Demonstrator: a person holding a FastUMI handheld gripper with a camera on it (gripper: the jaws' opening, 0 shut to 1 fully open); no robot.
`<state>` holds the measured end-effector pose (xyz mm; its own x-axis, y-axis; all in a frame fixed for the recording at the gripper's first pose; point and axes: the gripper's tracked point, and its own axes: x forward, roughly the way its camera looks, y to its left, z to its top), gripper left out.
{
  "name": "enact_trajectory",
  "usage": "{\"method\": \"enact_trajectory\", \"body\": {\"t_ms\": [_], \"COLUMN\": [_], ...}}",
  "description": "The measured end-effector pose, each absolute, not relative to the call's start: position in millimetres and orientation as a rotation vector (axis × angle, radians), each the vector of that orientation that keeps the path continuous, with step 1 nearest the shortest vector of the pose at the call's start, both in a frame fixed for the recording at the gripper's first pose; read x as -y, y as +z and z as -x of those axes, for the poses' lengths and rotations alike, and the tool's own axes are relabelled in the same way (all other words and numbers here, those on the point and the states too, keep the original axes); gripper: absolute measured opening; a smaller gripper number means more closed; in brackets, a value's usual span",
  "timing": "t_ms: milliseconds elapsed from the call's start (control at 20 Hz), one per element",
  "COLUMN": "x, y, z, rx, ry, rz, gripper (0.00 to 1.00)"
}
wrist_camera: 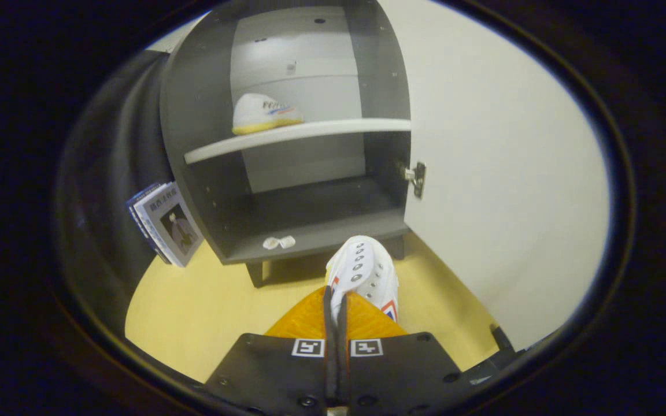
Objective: Open the shoe cabinet door, grab the shoes and put them into the shoe cabinet, then close the shoe cabinet door.
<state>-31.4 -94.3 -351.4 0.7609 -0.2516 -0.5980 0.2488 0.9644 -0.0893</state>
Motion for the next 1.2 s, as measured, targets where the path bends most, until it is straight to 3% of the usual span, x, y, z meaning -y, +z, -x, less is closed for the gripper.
{"method": "enact_trajectory", "body": {"t_ms": [550,1200], "x": [76,106], "y": [-188,-168], "z": [-62,-210], "rx": [-0.354,-0.312], "ry": [-0.193,-0.125], "rz": [0.063,0.118], "gripper": [0.02,0.02]}}
